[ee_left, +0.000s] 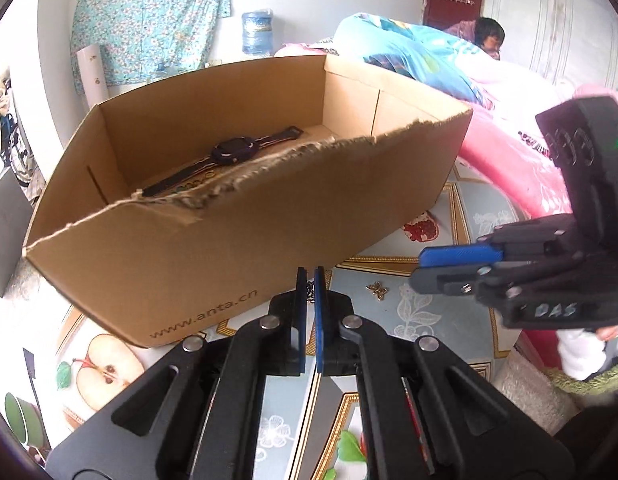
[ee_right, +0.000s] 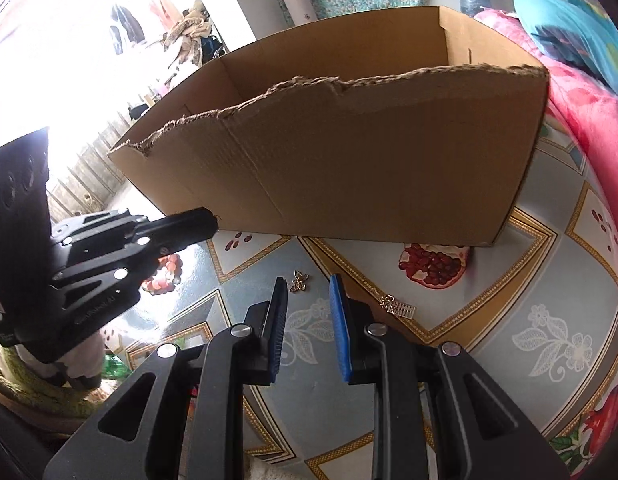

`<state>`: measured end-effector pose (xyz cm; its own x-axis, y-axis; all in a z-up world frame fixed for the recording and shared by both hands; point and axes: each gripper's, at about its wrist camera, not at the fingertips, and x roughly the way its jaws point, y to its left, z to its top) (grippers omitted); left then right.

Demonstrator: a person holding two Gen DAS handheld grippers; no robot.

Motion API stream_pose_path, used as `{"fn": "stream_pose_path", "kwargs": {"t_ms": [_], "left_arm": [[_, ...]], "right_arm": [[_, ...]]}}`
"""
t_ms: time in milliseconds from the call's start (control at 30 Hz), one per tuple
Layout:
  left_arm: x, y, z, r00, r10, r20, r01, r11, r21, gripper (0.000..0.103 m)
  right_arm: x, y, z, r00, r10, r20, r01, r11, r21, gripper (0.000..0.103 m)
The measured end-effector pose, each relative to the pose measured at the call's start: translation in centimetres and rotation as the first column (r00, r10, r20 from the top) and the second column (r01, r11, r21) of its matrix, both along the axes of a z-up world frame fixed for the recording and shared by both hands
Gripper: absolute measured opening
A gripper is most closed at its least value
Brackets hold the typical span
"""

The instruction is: Organize jewelry

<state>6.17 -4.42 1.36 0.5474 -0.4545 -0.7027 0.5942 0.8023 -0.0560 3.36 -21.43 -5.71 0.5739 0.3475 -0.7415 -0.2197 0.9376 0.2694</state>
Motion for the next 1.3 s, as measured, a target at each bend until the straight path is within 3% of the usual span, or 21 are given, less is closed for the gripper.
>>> {"fn": "stream_pose_path", "kwargs": {"t_ms": [400, 467, 533, 967, 1067, 1167, 1300], "left_arm": [[-0.2, 1.3, 0.2, 1.0, 0.024, -0.011, -0.024, 1.0, -0.018, 0.003], [-0.1, 1.4, 0.2, 1.0, 0.026, -0.009, -0.026, 0.999, -0.022, 0.003], [-0.1, 1.5, 0.2, 1.0, 0.029, -0.01, -0.029, 0.999, -0.028, 0.003], [-0.5, 2.1, 0.6, 1.0, 0.031, 0.001, -0.03, 0.998, -0.056, 0.003], [-0.9, 2.3, 1.1, 1.0, 0.018, 0.003, -0.018, 0.997, -0.08, 0.003], [-1.4, 2.7, 2.4, 1.0, -0.011, 0.002, 0.011, 0.988, -0.154, 0.003], [-2.2, 2.9, 5.1, 0.997, -0.042, 0.066, 0.054, 0.978, -0.201, 0.003]], "right_arm": [[1.2, 4.9, -0.7, 0.998, 0.034, 0.059, -0.02, 0.974, -0.228, 0.021], [1.0, 5.7, -0.8, 0.997, 0.05, 0.063, -0.033, 0.968, -0.249, 0.009], [1.0, 6.1, -0.7, 0.997, 0.047, 0.06, -0.03, 0.967, -0.253, 0.007], [0.8, 4.4, 0.4, 1.0, -0.017, 0.025, 0.02, 0.993, -0.118, 0.007], [0.2, 3.4, 1.6, 0.999, -0.02, 0.041, 0.024, 0.996, -0.087, 0.007], [-1.0, 2.7, 3.5, 0.997, -0.016, 0.08, 0.02, 0.998, -0.061, 0.007], [-2.0, 2.1, 6.7, 0.989, -0.019, 0.144, 0.019, 1.0, 0.0, 0.007]]}}
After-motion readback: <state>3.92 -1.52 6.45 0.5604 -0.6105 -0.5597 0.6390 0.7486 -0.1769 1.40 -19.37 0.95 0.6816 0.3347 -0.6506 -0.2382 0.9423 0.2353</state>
